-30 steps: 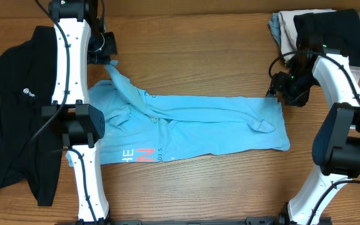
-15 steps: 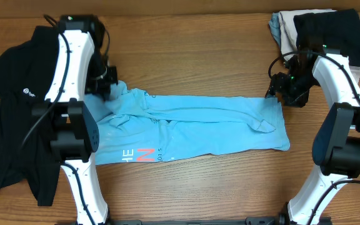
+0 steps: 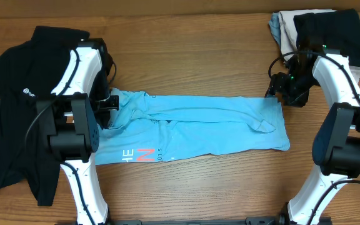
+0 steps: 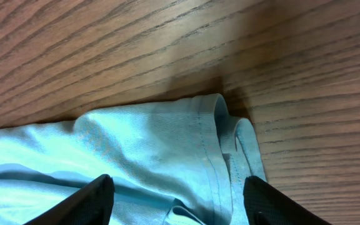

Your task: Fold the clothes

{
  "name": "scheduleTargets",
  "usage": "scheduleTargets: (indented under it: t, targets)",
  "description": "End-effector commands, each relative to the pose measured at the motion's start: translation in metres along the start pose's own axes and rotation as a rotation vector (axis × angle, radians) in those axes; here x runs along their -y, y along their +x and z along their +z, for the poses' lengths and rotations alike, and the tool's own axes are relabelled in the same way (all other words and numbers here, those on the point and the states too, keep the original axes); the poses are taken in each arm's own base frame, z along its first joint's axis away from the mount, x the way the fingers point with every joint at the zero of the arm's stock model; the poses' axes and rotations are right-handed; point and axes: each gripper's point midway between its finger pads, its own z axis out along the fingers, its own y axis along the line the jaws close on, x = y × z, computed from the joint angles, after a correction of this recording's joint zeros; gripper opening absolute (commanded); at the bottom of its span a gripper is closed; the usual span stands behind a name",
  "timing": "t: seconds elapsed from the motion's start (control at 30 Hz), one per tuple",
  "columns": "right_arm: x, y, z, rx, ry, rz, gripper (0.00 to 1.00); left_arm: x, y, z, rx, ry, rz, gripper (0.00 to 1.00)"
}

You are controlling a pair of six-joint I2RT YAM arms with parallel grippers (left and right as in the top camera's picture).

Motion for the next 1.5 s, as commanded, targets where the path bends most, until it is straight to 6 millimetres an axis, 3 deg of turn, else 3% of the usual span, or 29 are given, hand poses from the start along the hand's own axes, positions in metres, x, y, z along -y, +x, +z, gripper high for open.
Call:
scheduleTargets:
  t: [0.0,0.07,0.1,0.2,0.33,0.43,0.6,0.7,0.87,0.97,1.07,1.27,1.47]
  targets:
    - [-0.001,-0.002,-0.010,0.028,-0.013,-0.005,0.73,-0.009,0.005,-0.002,0.010,-0.053,0.021,0.11]
    - [-0.001,-0.002,-0.010,0.027,-0.013,-0.005,0.74,-0.012,0.004,-0.002,0.013,-0.069,0.020,0.43]
    - [-0.001,-0.002,-0.010,0.027,-0.013,-0.005,0.75,-0.015,0.003,-0.003,0.016,-0.085,0.017,0.50]
    - [-0.001,-0.002,-0.010,0.028,-0.013,-0.005,0.77,-0.024,-0.001,-0.008,0.045,-0.135,-0.014,0.61]
    - [-0.001,-0.002,-0.010,0.028,-0.014,-0.006,0.77,-0.026,-0.007,-0.035,0.150,-0.123,-0.047,0.72]
    - [-0.003,-0.002,-0.016,0.041,-0.018,-0.012,0.78,-0.028,-0.007,-0.070,0.282,-0.094,-0.067,0.87]
    - [-0.013,-0.002,-0.054,0.140,-0.045,-0.037,0.80,-0.024,0.008,-0.156,0.607,0.027,-0.056,0.96]
    - [-0.019,0.006,-0.087,0.211,-0.056,-0.053,0.82,-0.020,0.032,-0.211,0.827,0.127,-0.035,1.00]
    - [-0.021,0.028,-0.112,0.222,-0.052,-0.080,0.84,-0.017,0.081,-0.265,1.066,0.212,0.044,1.00]
    - [-0.014,0.036,-0.102,0.180,-0.029,-0.077,0.88,-0.020,0.103,-0.279,1.140,0.210,0.087,1.00]
    - [-0.008,0.046,-0.079,0.127,-0.020,-0.075,0.93,-0.021,0.111,-0.282,1.162,0.201,0.100,1.00]
    - [0.008,0.056,-0.026,0.090,-0.014,-0.090,0.98,-0.019,0.101,-0.279,1.148,0.200,0.102,1.00]
    - [0.030,0.055,0.002,0.123,0.084,-0.108,0.99,-0.016,0.087,-0.271,1.103,0.197,0.104,1.00]
